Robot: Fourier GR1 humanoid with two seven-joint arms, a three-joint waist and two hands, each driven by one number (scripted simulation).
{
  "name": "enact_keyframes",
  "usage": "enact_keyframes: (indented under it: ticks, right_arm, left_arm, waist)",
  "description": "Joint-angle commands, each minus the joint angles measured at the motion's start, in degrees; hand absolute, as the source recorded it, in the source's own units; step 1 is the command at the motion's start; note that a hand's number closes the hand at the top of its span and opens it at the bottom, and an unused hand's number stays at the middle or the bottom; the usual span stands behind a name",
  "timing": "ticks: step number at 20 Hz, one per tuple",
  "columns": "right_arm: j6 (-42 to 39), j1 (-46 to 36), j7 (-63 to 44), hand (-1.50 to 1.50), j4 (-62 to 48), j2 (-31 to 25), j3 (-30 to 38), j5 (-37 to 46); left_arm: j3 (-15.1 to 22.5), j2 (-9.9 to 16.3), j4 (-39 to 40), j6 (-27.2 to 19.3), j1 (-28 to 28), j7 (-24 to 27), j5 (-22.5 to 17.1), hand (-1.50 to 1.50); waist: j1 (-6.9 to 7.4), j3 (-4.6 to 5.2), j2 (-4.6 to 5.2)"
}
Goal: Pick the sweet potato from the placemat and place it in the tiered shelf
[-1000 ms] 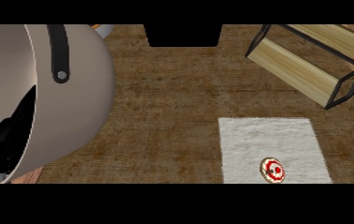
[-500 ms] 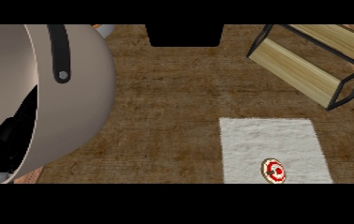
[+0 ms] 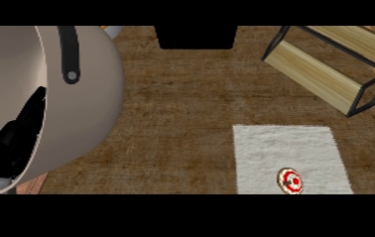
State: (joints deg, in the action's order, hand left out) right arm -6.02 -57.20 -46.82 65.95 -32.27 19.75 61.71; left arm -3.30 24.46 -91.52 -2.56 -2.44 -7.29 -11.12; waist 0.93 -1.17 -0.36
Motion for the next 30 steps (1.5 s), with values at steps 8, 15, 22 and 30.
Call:
enact_keyframes:
  ticks: [8, 15, 22, 30]
  right_arm:
    - [7.15, 0.49, 10.07, -1.50, -10.56, -3.56, 2.39, -1.99]
    - [9.82, -1.54, 6.06, -1.50, -4.66, 0.98, 5.76, -7.46]
    - [10.92, -0.38, 7.19, -1.50, -0.31, 0.75, 12.99, -16.58]
    - [1.74, 3.96, 1.16, -1.50, 17.35, -5.62, 18.48, -23.93]
  left_arm:
    - [0.52, -2.82, 6.95, 0.65, -0.74, 2.17, 1.47, 0.00]
    - [-0.42, -2.39, 4.29, 0.99, -2.15, 0.27, 0.96, 0.00]
    - [-2.72, -1.35, 6.62, 4.16, -4.40, 3.52, -0.25, 0.00]
    - [-3.55, -1.38, 1.70, 2.77, -4.69, -0.81, -0.65, 0.00]
  waist:
    - [-0.38, 1.17, 0.80]
    - [-0.90, 1.19, 0.23]
    - [-1.31, 1.22, 0.19]
    - [-2.61, 1.19, -0.36]
